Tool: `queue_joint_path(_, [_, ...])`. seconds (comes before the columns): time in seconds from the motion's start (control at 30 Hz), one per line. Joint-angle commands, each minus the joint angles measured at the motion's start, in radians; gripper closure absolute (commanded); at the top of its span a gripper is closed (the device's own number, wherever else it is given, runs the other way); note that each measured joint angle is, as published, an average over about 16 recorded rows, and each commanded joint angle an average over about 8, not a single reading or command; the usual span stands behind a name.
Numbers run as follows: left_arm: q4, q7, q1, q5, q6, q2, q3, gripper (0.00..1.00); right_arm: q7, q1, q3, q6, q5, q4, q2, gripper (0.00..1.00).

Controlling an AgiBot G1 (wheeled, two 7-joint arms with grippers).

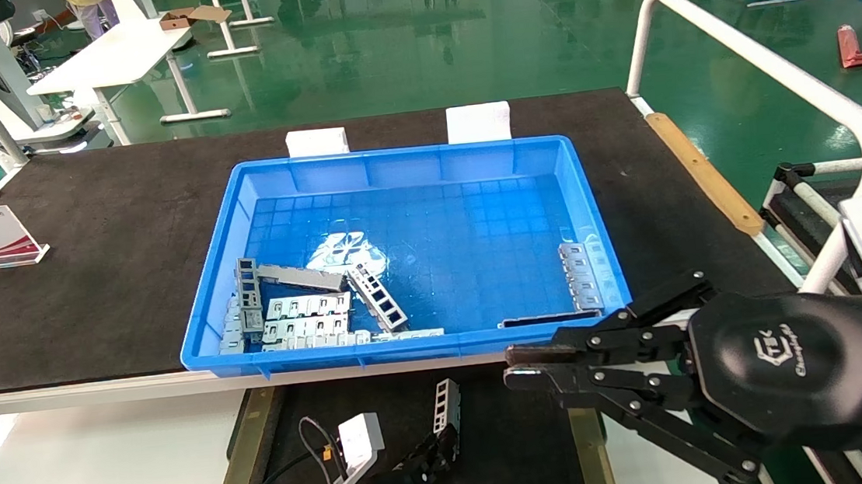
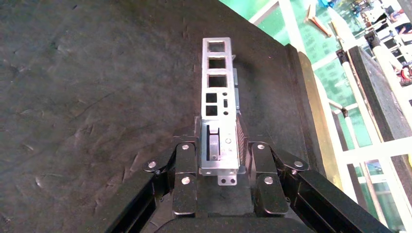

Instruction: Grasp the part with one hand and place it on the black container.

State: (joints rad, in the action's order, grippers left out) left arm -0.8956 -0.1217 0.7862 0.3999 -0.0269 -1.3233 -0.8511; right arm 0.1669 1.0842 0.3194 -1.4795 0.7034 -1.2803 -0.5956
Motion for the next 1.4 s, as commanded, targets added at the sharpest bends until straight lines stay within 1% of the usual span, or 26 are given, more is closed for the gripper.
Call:
queue_joint_path(0.03, [0.0, 0.001, -0.002, 0.002, -0.002, -0.002, 0.007, 0.0, 0.0, 0.0, 0.0, 0.0, 0.0, 0.0, 0.0, 0.0])
queue_joint_path(0.27, [-0.036, 0.039, -0.014, 0.043, 0.028, 0.019, 0.013, 0.0, 0.0, 0.0, 0.0, 0.0, 0.0, 0.0, 0.0, 0.0])
queue_joint_path(0.47, [-0.1, 0.097, -0.034, 0.099, 0.081, 0.08, 0.009, 0.0, 0.0, 0.0, 0.001, 0.0, 0.0, 0.0, 0.0, 0.0])
queue_joint_path(0.73, [-0.219, 0.145, -0.059, 0.156, 0.205, 0.224, -0.034, 0.0, 0.0, 0.0, 0.001, 0.0, -0.001, 0.0, 0.0, 0.0])
queue_joint_path(0.93, [-0.342, 0.136, -0.062, 0.177, 0.312, 0.365, -0.08, 0.0, 0.0, 0.0, 0.001, 0.0, -0.001, 0.0, 0.0, 0.0])
queue_joint_path(1.1, [-0.424, 0.117, -0.041, 0.187, 0.403, 0.477, -0.102, 0.0, -0.001, 0.0, 0.001, 0.0, -0.001, 0.0, 0.0, 0.0])
queue_joint_path(1.23, [-0.449, 0.109, -0.01, 0.187, 0.489, 0.539, -0.103, 0.0, -0.001, 0.0, 0.001, 0.001, -0.001, 0.0, 0.001, 0.0])
queue_joint_path(1.4, [-0.455, 0.112, 0.028, 0.18, 0.592, 0.587, -0.09, 0.0, -0.001, 0.0, 0.001, 0.001, -0.001, 0.0, 0.001, 0.0])
